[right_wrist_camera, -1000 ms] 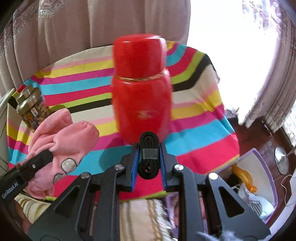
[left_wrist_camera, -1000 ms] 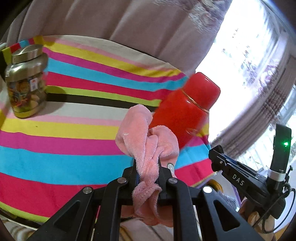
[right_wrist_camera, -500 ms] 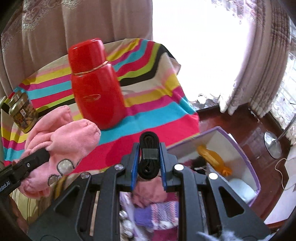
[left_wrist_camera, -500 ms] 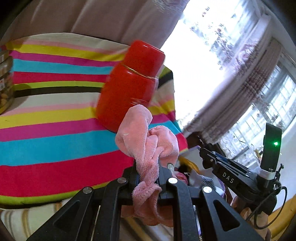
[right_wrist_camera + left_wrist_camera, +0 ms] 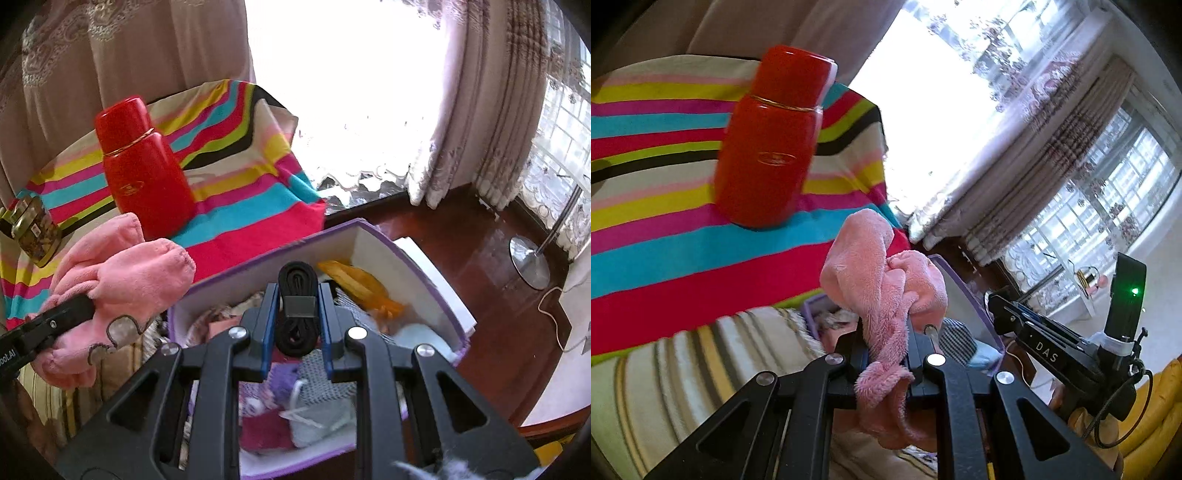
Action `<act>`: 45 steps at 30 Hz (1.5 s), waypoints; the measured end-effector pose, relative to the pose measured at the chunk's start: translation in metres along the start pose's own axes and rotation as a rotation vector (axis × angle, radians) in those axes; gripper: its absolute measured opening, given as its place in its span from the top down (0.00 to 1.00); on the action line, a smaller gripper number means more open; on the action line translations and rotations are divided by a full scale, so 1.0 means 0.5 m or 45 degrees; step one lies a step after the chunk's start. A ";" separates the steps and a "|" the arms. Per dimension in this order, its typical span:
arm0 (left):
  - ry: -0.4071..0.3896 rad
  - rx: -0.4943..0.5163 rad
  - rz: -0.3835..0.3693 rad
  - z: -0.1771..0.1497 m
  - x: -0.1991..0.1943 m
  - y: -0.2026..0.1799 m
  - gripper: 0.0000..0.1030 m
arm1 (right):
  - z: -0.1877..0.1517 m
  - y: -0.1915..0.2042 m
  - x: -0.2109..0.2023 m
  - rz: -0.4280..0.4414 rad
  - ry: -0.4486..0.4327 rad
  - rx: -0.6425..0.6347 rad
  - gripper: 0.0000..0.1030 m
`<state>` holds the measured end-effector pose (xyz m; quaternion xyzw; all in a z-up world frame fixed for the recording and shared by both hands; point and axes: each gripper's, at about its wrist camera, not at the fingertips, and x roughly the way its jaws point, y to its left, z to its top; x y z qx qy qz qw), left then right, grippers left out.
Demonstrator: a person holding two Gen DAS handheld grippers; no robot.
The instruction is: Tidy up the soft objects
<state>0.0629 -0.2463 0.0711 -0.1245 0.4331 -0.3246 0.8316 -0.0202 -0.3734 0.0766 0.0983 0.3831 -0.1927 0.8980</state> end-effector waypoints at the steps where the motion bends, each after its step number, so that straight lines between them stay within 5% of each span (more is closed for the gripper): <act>1: 0.007 0.007 -0.010 -0.003 0.004 -0.009 0.87 | -0.003 -0.011 -0.002 -0.005 0.003 0.008 0.76; 4: 0.034 0.032 -0.045 -0.012 0.015 -0.034 0.81 | -0.007 -0.036 -0.008 -0.034 0.002 0.022 0.76; 6: 0.065 0.050 -0.065 -0.018 0.027 -0.044 0.66 | -0.008 -0.047 -0.009 -0.046 0.025 0.023 0.73; 8: 0.079 0.048 -0.042 -0.024 0.032 -0.045 0.41 | -0.012 -0.055 -0.011 -0.046 0.039 0.026 0.54; 11: 0.085 0.017 -0.062 -0.029 0.025 -0.034 0.39 | -0.021 -0.057 -0.022 -0.043 0.031 0.012 0.29; 19: 0.179 -0.096 -0.085 -0.112 -0.022 -0.001 0.30 | -0.083 -0.022 -0.052 -0.031 0.092 -0.112 0.25; 22: 0.171 -0.049 -0.043 -0.138 -0.036 -0.009 0.28 | -0.111 -0.019 -0.061 -0.022 0.123 -0.122 0.25; 34: 0.221 0.008 -0.011 -0.144 -0.003 -0.025 0.06 | -0.119 -0.025 -0.079 -0.044 0.098 -0.130 0.25; 45: 0.214 0.042 0.008 -0.150 0.004 -0.028 0.05 | -0.125 -0.031 -0.070 -0.035 0.116 -0.126 0.24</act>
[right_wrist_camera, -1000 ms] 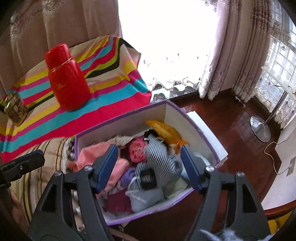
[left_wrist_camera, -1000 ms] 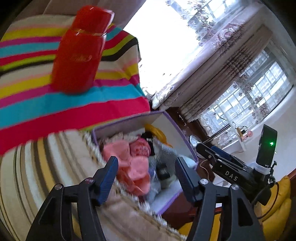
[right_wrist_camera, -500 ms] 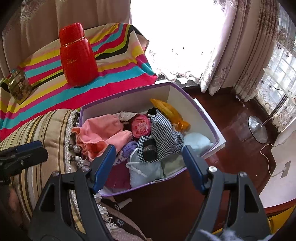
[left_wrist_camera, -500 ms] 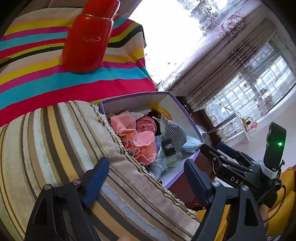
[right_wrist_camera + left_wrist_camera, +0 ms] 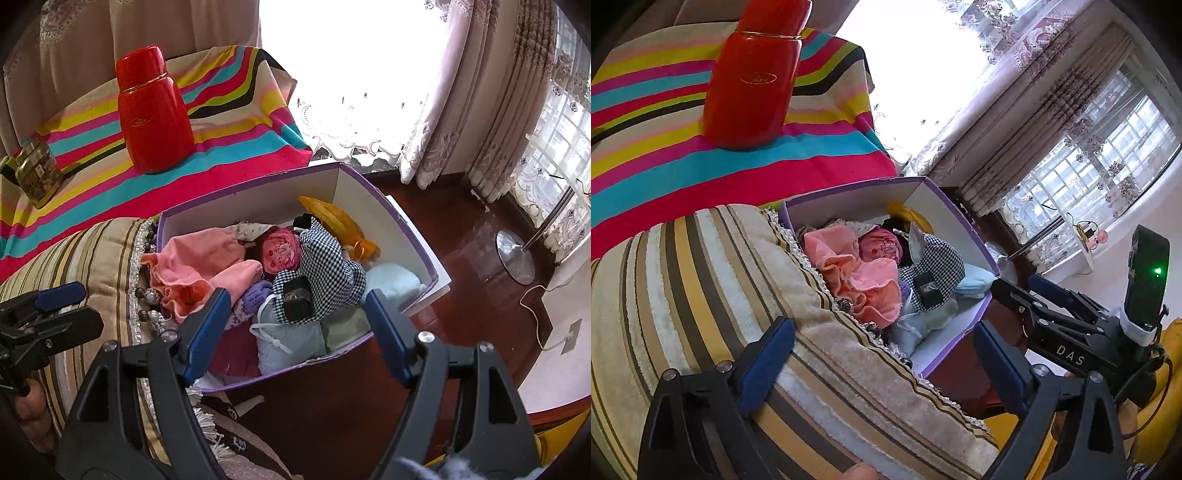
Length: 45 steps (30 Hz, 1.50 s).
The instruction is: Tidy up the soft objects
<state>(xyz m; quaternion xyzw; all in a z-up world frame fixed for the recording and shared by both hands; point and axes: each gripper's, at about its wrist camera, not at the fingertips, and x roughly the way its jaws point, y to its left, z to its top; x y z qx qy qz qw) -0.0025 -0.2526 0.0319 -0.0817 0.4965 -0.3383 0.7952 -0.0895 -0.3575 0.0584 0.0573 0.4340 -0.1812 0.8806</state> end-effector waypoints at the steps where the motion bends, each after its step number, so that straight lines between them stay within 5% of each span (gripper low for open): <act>1: 0.000 0.000 0.001 0.000 0.000 0.000 0.05 | 0.000 0.000 0.001 0.000 0.001 0.000 0.24; 45: 0.003 0.005 0.005 0.001 0.000 0.000 0.05 | -0.007 0.001 0.011 0.002 0.025 0.012 0.24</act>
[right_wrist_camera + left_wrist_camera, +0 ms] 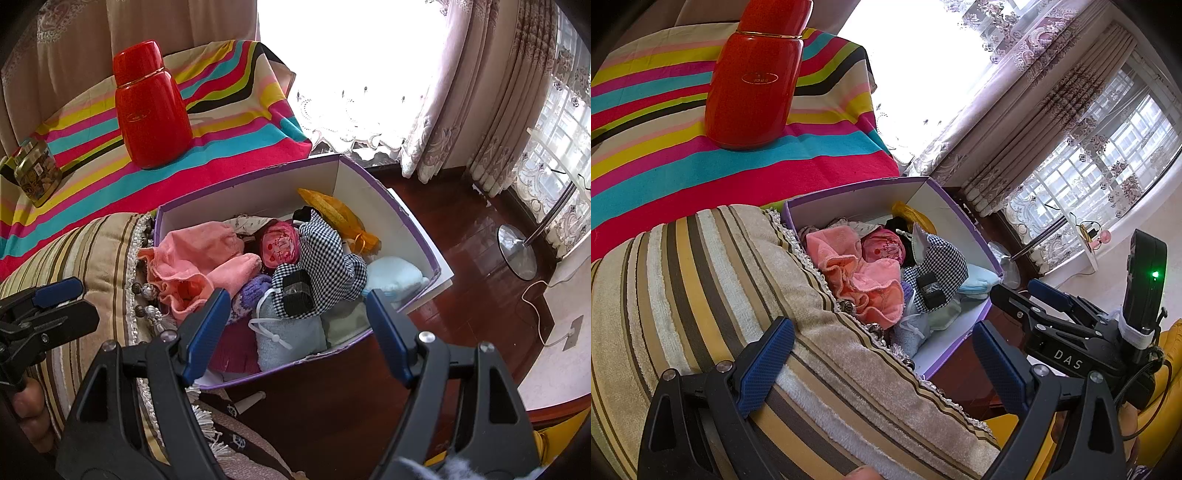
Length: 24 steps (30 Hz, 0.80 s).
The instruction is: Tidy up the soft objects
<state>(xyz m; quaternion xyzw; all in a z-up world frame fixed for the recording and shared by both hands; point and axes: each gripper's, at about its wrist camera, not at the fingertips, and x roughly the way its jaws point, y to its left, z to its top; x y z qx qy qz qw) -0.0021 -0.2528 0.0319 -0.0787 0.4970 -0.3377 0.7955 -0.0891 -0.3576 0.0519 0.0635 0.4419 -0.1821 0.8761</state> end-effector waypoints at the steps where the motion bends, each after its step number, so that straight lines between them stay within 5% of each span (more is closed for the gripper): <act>1: 0.000 0.000 0.000 0.000 0.000 0.000 0.05 | 0.000 0.000 0.000 0.001 0.000 0.000 0.24; 24: 0.018 0.008 0.019 0.004 0.011 -0.006 0.01 | -0.011 -0.012 0.024 0.003 0.049 0.029 0.24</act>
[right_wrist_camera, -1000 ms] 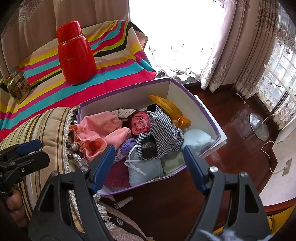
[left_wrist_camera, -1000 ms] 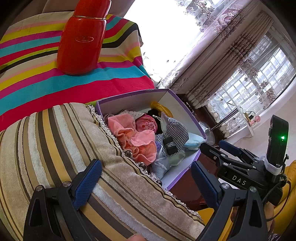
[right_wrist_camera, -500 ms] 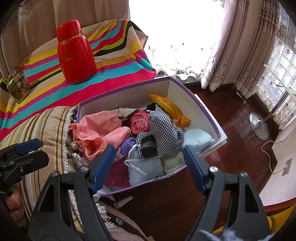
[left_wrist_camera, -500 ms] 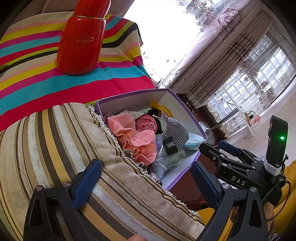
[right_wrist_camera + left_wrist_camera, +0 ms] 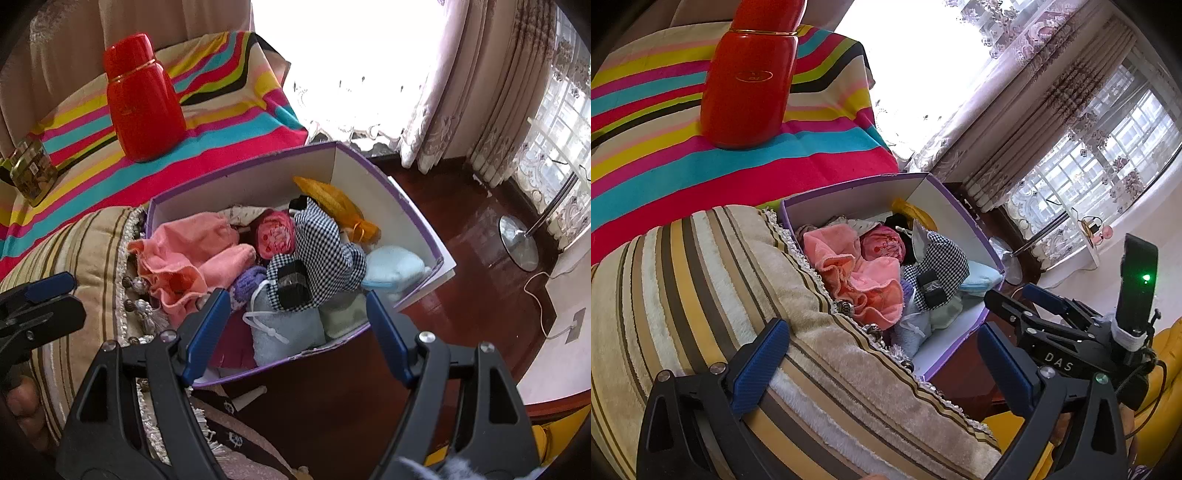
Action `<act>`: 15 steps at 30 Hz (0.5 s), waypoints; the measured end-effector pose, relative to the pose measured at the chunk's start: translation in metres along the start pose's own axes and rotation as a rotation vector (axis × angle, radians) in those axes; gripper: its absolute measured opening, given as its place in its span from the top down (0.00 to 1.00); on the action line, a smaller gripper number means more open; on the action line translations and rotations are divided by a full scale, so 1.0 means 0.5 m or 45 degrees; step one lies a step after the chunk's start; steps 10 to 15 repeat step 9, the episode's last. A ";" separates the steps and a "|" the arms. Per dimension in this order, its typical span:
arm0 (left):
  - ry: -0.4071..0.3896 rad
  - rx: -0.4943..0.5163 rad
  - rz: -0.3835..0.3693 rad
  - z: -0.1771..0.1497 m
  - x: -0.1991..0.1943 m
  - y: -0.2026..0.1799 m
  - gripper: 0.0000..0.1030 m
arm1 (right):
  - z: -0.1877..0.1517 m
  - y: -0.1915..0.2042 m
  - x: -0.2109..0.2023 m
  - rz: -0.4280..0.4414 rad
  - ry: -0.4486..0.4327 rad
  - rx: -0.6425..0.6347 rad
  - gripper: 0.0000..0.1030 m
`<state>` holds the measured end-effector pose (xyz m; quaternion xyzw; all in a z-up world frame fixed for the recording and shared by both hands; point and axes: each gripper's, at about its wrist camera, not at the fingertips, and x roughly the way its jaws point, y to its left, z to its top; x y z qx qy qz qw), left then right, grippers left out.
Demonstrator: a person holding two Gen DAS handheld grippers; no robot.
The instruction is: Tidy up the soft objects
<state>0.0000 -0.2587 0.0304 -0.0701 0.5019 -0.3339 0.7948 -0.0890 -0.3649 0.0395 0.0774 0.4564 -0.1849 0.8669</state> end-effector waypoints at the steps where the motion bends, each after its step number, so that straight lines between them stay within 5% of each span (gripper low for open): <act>1: 0.002 0.002 0.001 0.000 0.000 0.000 0.01 | 0.000 -0.001 0.002 -0.004 0.008 0.003 0.24; 15: -0.030 0.048 0.005 0.001 -0.002 -0.015 0.00 | 0.004 0.012 0.001 -0.022 0.024 -0.012 0.24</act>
